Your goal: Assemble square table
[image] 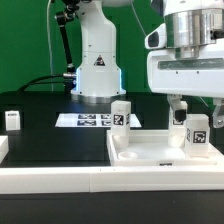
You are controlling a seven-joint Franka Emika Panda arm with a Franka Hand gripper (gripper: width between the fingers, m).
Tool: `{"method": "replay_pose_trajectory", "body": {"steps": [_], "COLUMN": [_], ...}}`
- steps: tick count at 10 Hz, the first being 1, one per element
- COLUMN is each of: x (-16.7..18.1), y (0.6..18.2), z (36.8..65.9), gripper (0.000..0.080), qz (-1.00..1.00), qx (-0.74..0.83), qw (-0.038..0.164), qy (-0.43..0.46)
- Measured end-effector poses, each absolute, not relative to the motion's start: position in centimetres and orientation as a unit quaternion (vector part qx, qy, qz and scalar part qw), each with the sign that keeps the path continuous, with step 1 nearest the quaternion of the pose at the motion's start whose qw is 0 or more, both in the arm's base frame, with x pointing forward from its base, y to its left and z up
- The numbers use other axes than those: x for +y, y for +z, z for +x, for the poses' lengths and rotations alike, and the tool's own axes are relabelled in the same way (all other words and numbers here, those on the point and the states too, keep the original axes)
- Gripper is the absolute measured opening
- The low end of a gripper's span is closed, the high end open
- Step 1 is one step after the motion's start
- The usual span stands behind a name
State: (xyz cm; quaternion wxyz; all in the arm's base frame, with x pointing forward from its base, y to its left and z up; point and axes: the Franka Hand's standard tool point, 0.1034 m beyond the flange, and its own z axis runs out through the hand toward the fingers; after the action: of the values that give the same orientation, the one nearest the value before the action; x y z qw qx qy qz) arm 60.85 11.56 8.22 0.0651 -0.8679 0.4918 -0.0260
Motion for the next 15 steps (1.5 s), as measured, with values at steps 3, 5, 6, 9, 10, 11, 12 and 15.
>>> {"method": "replay_pose_trajectory", "body": {"steps": [3, 5, 6, 9, 10, 11, 12, 15], "x": [11.62, 12.17, 12.31, 12.22, 12.10, 12.00, 11.88, 11.80], "y": [8.20, 8.17, 8.19, 8.19, 8.19, 8.19, 8.19, 8.18], "z": [60.82, 60.68, 60.72, 60.74, 60.76, 60.78, 60.80, 60.80], "gripper": [0.0649, 0.0649, 0.0649, 0.0649, 0.0649, 0.0649, 0.0649, 0.0428], "qz": [-0.915, -0.949, -0.959, -0.987, -0.992, -0.995, -0.996, -0.996], "qx": [0.398, 0.309, 0.277, 0.149, 0.113, 0.079, 0.071, 0.074], "qw": [0.060, 0.044, 0.041, 0.029, 0.025, 0.022, 0.022, 0.022], "qy": [-0.033, -0.041, -0.044, -0.050, -0.051, -0.052, -0.052, -0.052]}}
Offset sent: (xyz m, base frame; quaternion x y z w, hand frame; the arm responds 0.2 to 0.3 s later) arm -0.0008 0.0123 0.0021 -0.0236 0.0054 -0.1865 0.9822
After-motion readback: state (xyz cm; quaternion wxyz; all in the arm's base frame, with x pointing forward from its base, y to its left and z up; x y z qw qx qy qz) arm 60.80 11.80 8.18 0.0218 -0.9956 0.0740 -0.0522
